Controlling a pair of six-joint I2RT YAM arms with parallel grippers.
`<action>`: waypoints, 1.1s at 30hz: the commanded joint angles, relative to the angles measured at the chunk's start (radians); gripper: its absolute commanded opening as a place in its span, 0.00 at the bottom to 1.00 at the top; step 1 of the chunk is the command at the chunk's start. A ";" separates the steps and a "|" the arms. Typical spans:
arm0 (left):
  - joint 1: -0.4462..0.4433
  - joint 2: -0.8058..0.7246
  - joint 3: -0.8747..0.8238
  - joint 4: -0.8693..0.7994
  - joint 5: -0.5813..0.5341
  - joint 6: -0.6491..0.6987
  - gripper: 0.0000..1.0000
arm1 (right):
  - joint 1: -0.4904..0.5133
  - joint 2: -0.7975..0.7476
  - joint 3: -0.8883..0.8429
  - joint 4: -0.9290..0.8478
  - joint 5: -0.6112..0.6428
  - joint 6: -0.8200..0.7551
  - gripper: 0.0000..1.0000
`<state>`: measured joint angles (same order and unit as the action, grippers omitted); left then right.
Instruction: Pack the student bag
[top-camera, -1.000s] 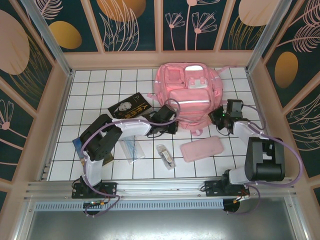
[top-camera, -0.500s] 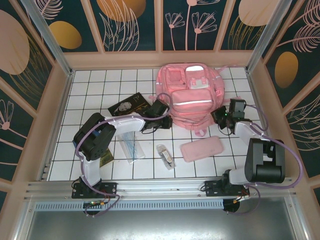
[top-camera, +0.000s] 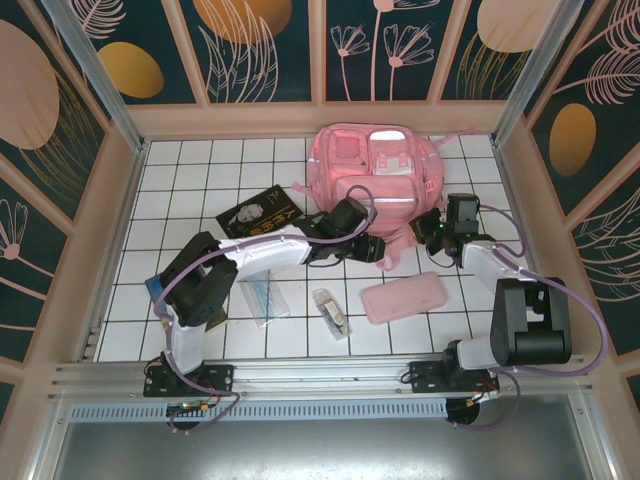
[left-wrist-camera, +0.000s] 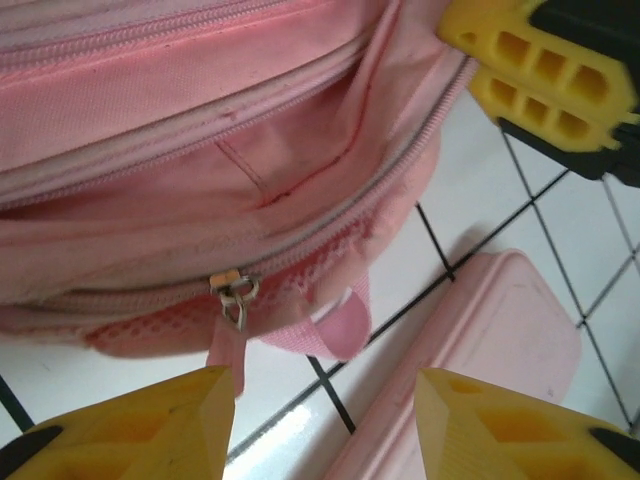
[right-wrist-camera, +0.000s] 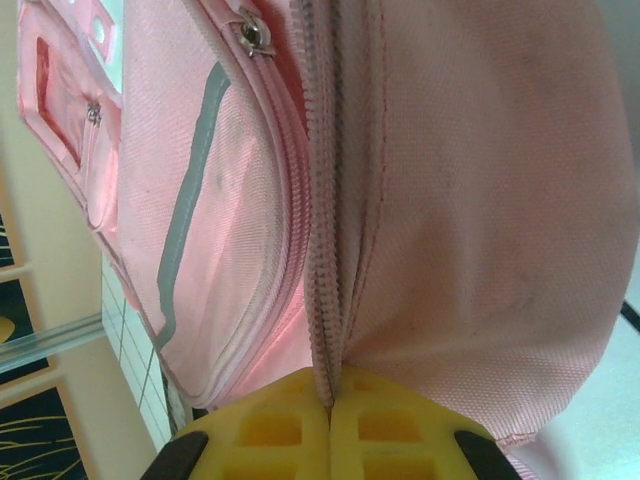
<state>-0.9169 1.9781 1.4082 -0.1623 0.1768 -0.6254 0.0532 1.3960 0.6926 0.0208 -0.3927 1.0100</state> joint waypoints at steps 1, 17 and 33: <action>-0.005 0.063 0.054 -0.112 -0.066 0.046 0.47 | 0.019 0.001 0.054 0.092 -0.006 0.024 0.00; -0.005 0.151 0.124 -0.132 -0.170 0.093 0.00 | 0.020 -0.016 0.061 0.061 0.022 -0.008 0.00; 0.211 0.017 -0.107 -0.200 -0.169 0.254 0.00 | -0.089 -0.006 0.101 0.003 0.067 -0.187 0.00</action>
<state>-0.7132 2.0121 1.2922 -0.2447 0.0662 -0.3985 -0.0032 1.3994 0.7376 -0.0422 -0.3908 0.8688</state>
